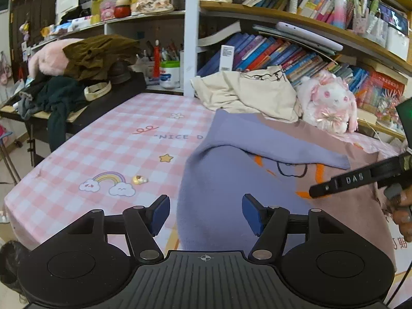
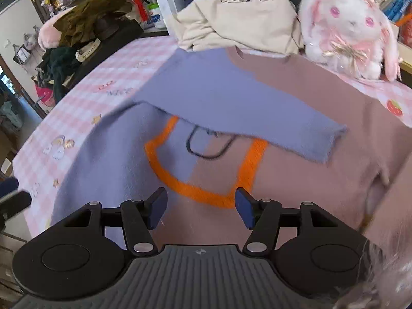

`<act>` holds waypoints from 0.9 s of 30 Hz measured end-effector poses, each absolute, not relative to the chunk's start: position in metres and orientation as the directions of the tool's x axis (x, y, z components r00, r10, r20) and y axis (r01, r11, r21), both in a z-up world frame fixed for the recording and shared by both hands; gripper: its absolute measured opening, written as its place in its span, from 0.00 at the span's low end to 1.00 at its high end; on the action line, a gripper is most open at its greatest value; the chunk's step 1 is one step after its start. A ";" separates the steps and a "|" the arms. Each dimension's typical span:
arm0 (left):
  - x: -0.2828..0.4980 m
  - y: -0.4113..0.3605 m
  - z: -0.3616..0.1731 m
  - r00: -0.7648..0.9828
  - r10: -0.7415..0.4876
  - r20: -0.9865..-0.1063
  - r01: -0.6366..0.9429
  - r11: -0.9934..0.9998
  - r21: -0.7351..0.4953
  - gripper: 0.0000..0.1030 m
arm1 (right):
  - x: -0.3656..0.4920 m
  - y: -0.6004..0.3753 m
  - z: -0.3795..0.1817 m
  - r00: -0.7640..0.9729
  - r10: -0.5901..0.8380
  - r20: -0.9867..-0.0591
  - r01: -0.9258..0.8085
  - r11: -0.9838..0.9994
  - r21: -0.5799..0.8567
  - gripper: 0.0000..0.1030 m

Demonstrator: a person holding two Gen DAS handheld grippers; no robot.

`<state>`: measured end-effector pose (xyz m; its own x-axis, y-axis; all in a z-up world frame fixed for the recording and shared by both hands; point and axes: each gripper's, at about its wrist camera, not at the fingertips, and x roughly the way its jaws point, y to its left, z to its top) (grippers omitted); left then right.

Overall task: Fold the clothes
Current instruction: 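Open both grippers and drop the sweater flat onto the mat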

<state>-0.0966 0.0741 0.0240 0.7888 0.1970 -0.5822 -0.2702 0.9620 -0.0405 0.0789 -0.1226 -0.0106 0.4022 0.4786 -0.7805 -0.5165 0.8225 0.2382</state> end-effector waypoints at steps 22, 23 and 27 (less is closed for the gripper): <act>-0.073 0.093 0.009 0.747 0.209 -0.631 -0.263 0.965 0.008 0.62 | 0.030 -0.182 -0.028 0.487 0.351 -0.800 -0.457 0.883 0.109 0.61; -0.073 0.093 0.009 0.747 0.207 -0.632 -0.258 0.966 0.012 0.62 | 0.028 -0.179 -0.029 0.490 0.345 -0.801 -0.467 0.879 0.092 0.63; -0.072 0.096 0.007 0.744 0.212 -0.634 -0.244 0.969 0.037 0.62 | 0.021 -0.167 -0.033 0.503 0.316 -0.805 -0.501 0.865 0.027 0.69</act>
